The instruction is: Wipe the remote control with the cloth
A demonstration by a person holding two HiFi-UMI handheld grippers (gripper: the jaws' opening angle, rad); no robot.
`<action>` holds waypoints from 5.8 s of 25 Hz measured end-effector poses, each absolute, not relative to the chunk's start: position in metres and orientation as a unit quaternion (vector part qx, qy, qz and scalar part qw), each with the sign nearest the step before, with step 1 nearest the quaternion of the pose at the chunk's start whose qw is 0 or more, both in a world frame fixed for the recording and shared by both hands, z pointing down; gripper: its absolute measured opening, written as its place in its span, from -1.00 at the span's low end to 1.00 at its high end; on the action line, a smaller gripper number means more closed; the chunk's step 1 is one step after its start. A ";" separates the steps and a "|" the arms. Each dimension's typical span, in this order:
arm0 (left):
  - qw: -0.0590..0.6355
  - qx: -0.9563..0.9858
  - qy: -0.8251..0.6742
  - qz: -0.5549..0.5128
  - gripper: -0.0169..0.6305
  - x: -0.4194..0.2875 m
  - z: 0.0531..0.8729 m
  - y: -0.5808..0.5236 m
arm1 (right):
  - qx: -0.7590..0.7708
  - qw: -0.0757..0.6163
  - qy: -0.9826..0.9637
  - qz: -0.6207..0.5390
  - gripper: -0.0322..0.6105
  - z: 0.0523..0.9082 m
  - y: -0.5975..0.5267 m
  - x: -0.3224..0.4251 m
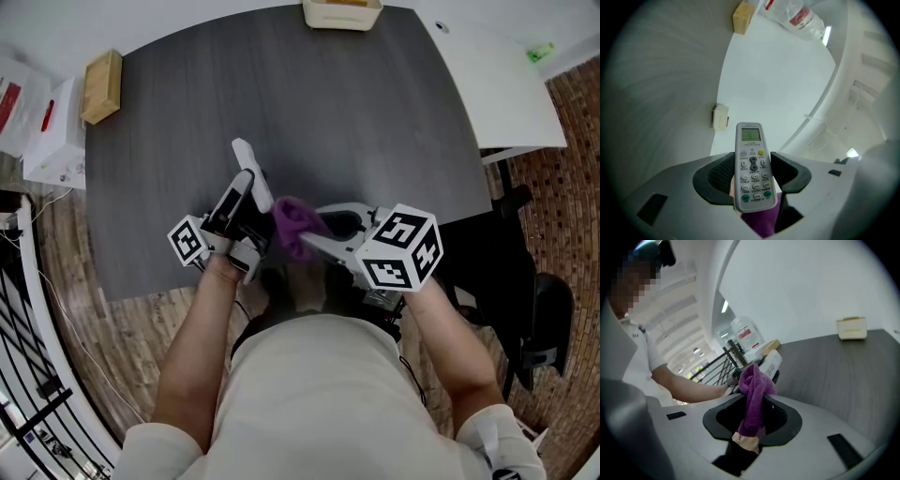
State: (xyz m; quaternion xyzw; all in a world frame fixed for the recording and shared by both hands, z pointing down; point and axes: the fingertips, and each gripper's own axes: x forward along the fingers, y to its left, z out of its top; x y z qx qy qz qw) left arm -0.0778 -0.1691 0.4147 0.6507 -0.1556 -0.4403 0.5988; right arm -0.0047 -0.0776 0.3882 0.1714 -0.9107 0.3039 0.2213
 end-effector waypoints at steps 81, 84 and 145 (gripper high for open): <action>0.397 0.676 -0.560 0.270 -0.21 -0.156 0.562 -0.151 | 0.401 0.384 -0.819 0.145 -0.58 0.440 -0.135 0.132; 0.406 0.647 -0.585 0.273 -0.21 -0.165 0.570 -0.155 | 0.424 0.379 -0.807 0.157 -0.58 0.445 -0.142 0.152; 0.426 0.802 -0.336 -0.251 -0.83 -0.046 0.336 0.183 | 0.457 0.190 -0.837 0.234 -0.58 0.389 0.114 0.224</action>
